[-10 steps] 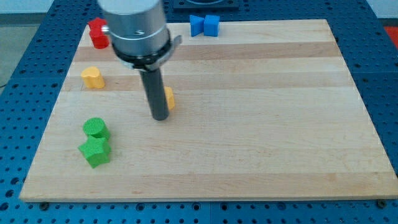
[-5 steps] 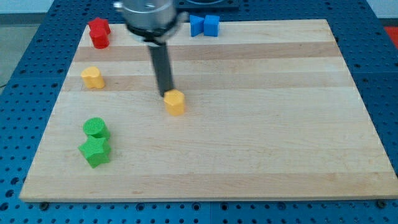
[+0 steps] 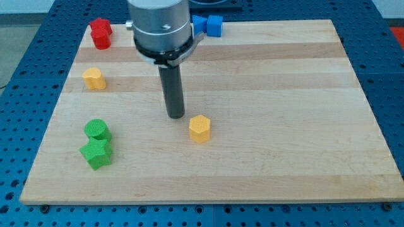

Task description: Push the yellow hexagon to the bottom center

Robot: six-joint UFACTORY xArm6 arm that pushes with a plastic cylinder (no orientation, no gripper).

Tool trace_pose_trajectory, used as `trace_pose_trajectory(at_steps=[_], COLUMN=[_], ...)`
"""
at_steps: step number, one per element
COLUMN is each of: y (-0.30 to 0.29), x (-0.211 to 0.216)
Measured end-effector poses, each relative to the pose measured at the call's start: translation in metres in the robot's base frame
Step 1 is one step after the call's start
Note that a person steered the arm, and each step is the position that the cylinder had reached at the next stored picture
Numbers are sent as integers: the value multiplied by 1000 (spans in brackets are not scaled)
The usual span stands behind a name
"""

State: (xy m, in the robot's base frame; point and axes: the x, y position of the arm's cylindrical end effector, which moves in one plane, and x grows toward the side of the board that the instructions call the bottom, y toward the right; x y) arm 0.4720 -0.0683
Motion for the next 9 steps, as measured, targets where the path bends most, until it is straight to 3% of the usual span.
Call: trace_pose_trajectory(at_steps=[2,4,6,8,9], y=[49,62,105,108,101], x=[40,3,46,35,57])
